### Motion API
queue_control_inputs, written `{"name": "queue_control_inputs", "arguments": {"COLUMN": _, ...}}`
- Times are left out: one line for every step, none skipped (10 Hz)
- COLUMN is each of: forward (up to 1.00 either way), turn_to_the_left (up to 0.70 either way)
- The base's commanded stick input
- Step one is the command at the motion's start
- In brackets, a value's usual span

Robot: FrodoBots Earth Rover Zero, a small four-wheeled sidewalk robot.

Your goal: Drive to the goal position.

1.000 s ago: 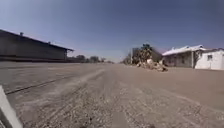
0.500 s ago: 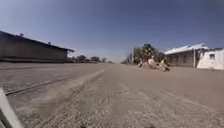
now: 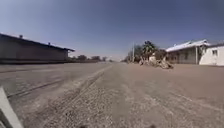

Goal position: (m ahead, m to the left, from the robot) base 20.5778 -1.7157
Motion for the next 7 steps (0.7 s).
{"name": "queue_control_inputs", "arguments": {"forward": 0.70, "turn_to_the_left": -0.35}}
{"name": "queue_control_inputs", "arguments": {"forward": 0.70, "turn_to_the_left": -0.35}}
{"name": "queue_control_inputs", "arguments": {"forward": 0.70, "turn_to_the_left": -0.35}}
{"name": "queue_control_inputs", "arguments": {"forward": 0.70, "turn_to_the_left": -0.35}}
{"name": "queue_control_inputs", "arguments": {"forward": 0.70, "turn_to_the_left": -0.35}}
{"name": "queue_control_inputs", "arguments": {"forward": 0.70, "turn_to_the_left": -0.35}}
{"name": "queue_control_inputs", "arguments": {"forward": 0.70, "turn_to_the_left": -0.08}}
